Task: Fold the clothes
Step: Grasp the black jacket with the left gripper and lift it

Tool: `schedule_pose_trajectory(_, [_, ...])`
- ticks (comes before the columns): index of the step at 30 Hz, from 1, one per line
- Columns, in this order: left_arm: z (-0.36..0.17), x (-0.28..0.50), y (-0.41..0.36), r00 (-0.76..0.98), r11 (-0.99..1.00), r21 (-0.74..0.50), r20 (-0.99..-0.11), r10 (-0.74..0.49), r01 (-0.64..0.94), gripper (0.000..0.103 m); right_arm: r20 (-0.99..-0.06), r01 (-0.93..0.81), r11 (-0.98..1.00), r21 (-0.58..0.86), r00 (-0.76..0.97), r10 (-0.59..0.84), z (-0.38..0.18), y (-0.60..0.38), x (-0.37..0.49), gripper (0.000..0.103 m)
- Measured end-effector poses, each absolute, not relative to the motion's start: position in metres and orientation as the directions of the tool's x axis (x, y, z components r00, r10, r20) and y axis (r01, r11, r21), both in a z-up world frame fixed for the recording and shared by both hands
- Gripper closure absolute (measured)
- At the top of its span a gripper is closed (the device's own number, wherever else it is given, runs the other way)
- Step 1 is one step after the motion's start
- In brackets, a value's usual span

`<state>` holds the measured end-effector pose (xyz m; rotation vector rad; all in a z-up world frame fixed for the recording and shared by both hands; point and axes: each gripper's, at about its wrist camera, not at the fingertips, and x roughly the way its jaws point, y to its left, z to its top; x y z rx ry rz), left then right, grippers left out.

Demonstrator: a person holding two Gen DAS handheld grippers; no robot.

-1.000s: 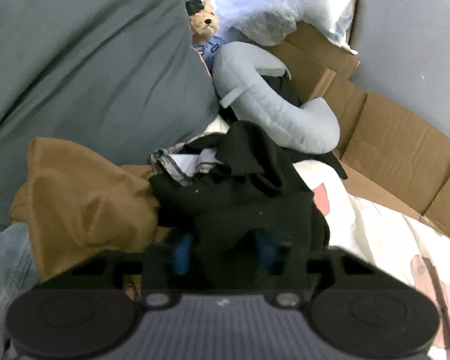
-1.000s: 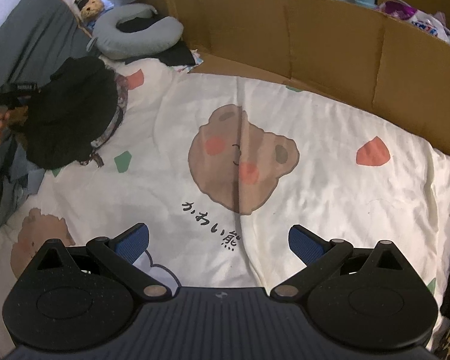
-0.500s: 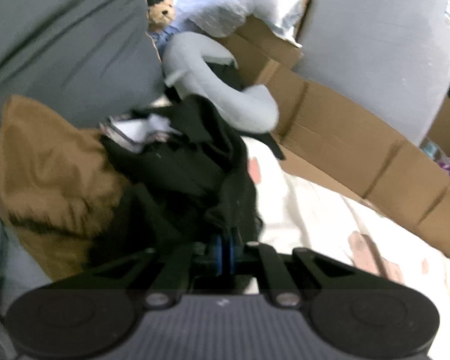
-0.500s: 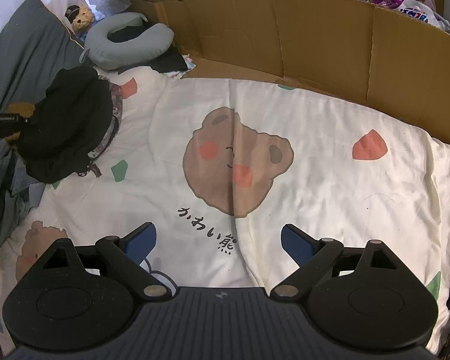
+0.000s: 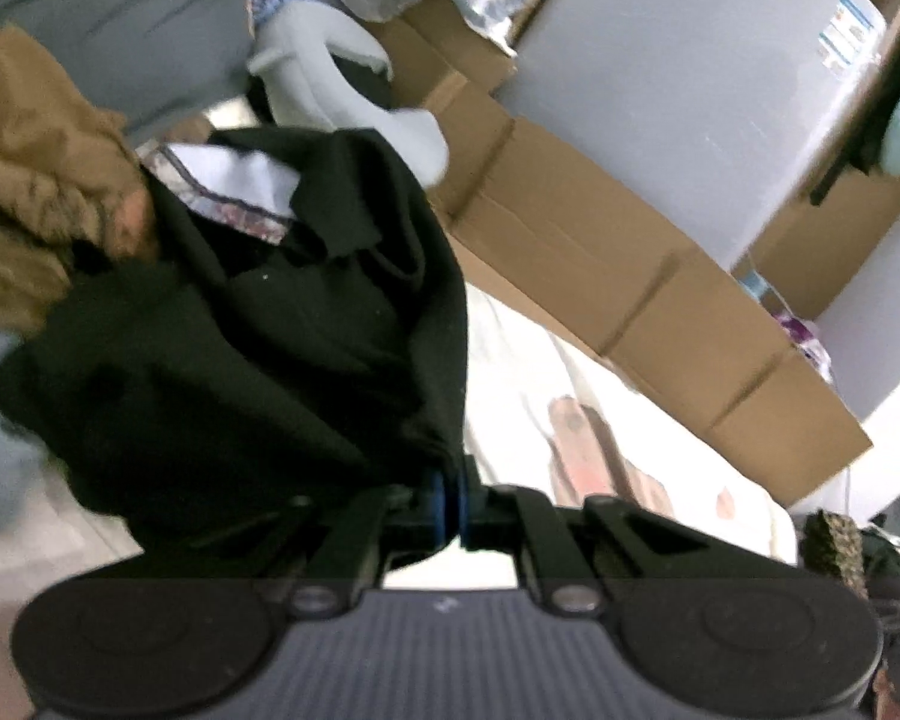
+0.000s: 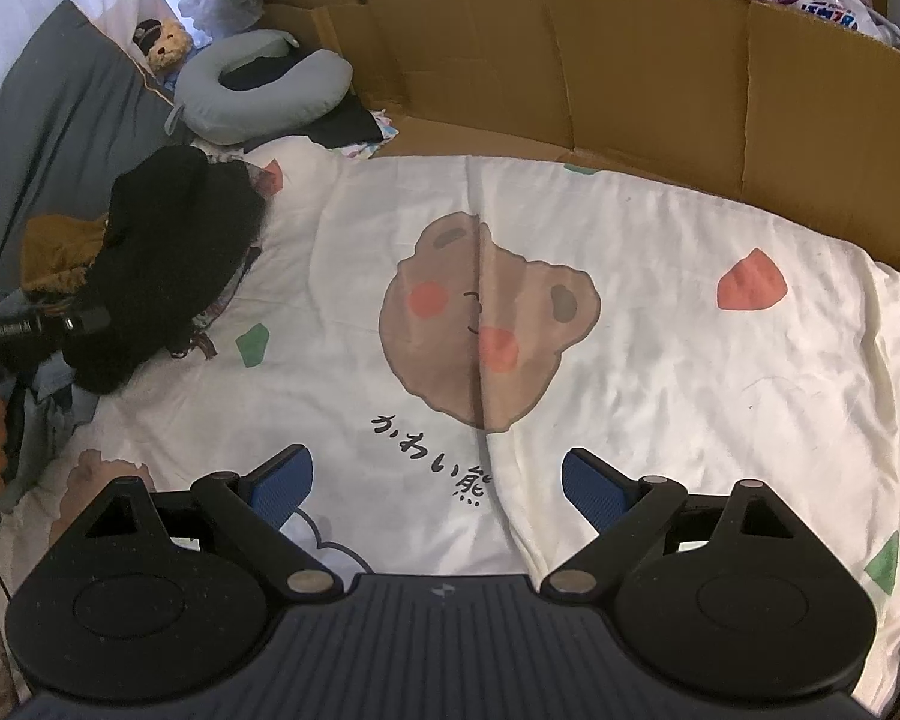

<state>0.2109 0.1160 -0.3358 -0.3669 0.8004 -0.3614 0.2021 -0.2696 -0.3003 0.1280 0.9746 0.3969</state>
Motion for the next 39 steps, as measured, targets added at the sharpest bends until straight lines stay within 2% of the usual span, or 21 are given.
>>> schedule_pose_trajectory(6, [-0.365,0.192,0.081,0.553,0.85,-0.48,-0.657,-0.513,0.219,0.099,-0.784,-0.259,0.921,0.292,0.487,0.385,-0.303,-0.27,0.201,0.01])
schedule_pose_trajectory(11, [-0.378,0.185,0.062,0.475,0.872,-0.422,-0.732,-0.489,0.247,0.096,-0.789,-0.254,0.921,0.296,0.478,0.386,-0.308,-0.271,0.198,0.01])
schedule_pose_trajectory(14, [-0.365,0.185,0.058,0.488,0.878,-0.394,-0.729,-0.479,0.273,0.088,-0.793,-0.248,0.921,0.301,0.472,0.386,-0.312,-0.273,0.197,0.01])
schedule_pose_trajectory(17, [-0.347,0.186,0.054,0.544,0.882,-0.367,-0.695,-0.471,0.295,0.065,-0.795,-0.245,0.921,0.304,0.467,0.387,-0.314,-0.275,0.196,0.01])
schedule_pose_trajectory(18, [-0.343,0.188,0.053,0.56,0.885,-0.359,-0.686,-0.465,0.296,0.052,-0.796,-0.244,0.921,0.304,0.466,0.387,-0.314,-0.275,0.196,0.01])
schedule_pose_trajectory(19, [-0.342,0.19,0.051,0.573,0.89,-0.351,-0.681,-0.457,0.292,0.047,-0.796,-0.244,0.921,0.305,0.466,0.387,-0.314,-0.276,0.196,0.01])
schedule_pose_trajectory(27, [-0.337,0.206,0.053,0.661,0.916,-0.292,-0.634,-0.402,0.276,0.033,-0.8,-0.234,0.922,0.308,0.46,0.384,-0.316,-0.276,0.196,0.01])
schedule_pose_trajectory(33, [-0.349,0.244,0.046,0.655,0.923,-0.243,-0.651,-0.383,0.297,0.03,-0.794,-0.236,0.919,0.315,0.465,0.391,-0.316,-0.274,0.196,0.01])
schedule_pose_trajectory(36, [-0.357,0.256,0.047,0.654,0.923,-0.254,-0.652,-0.383,0.288,0.033,-0.794,-0.233,0.919,0.317,0.466,0.392,-0.317,-0.277,0.196,0.01])
schedule_pose_trajectory(37, [-0.358,0.258,0.047,0.654,0.923,-0.254,-0.651,-0.385,0.29,0.045,-0.794,-0.229,0.92,0.319,0.465,0.391,-0.317,-0.278,0.196,0.01])
schedule_pose_trajectory(38, [-0.359,0.259,0.045,0.652,0.924,-0.245,-0.655,-0.382,0.295,0.061,-0.796,-0.223,0.921,0.321,0.464,0.39,-0.318,-0.279,0.197,0.01])
schedule_pose_trajectory(39, [-0.36,0.26,0.043,0.648,0.929,-0.228,-0.667,-0.368,0.293,0.1,-0.796,-0.218,0.921,0.323,0.463,0.389,-0.318,-0.28,0.197,0.01])
